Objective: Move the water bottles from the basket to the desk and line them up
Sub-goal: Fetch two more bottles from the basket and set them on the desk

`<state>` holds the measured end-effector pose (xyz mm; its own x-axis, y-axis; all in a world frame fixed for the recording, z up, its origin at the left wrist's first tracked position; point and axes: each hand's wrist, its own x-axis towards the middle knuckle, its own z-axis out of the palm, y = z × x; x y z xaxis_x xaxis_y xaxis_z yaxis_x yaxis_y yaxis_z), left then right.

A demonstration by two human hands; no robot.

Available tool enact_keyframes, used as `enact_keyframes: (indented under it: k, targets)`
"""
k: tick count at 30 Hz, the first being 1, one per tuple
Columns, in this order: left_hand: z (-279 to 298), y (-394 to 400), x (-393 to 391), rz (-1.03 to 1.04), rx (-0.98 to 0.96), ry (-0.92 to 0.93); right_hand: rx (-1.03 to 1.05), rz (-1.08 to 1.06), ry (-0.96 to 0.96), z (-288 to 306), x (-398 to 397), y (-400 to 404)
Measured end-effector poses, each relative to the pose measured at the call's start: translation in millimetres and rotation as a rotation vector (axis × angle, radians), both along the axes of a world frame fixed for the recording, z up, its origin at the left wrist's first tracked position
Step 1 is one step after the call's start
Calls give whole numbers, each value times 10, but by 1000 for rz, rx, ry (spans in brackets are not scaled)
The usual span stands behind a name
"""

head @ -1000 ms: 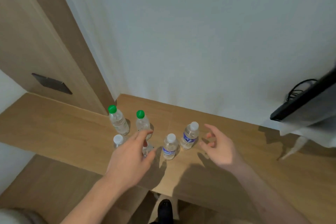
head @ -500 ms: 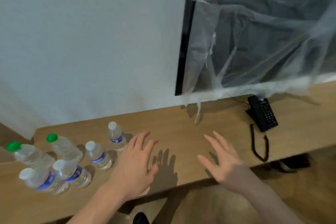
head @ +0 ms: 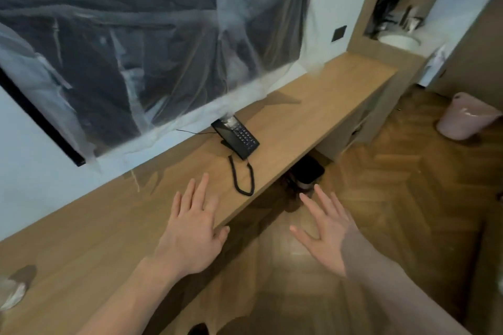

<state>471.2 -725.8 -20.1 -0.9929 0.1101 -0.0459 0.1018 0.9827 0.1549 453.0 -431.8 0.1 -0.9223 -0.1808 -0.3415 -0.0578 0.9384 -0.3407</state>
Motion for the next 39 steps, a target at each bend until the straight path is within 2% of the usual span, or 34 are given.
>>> enact_keyframes:
  k: [5, 13, 20, 27, 39]
  targets:
    - [127, 877, -539, -178, -39, -12, -58, -204, 128, -2, 72, 807]
    - [231, 2147, -1482, -413, -43, -82, 28, -358, 49, 77, -174, 1881]
    - [188, 2916, -2567, -526, -15, -133, 53, -464, 19, 100, -978, 2513]
    - [283, 3588, -3632, -595, -68, -108, 69, -574, 40, 162, -1835, 2985]
    - [322, 4994, -4672, -753, -108, -118, 63, -682, 17, 2, -2603, 4189]
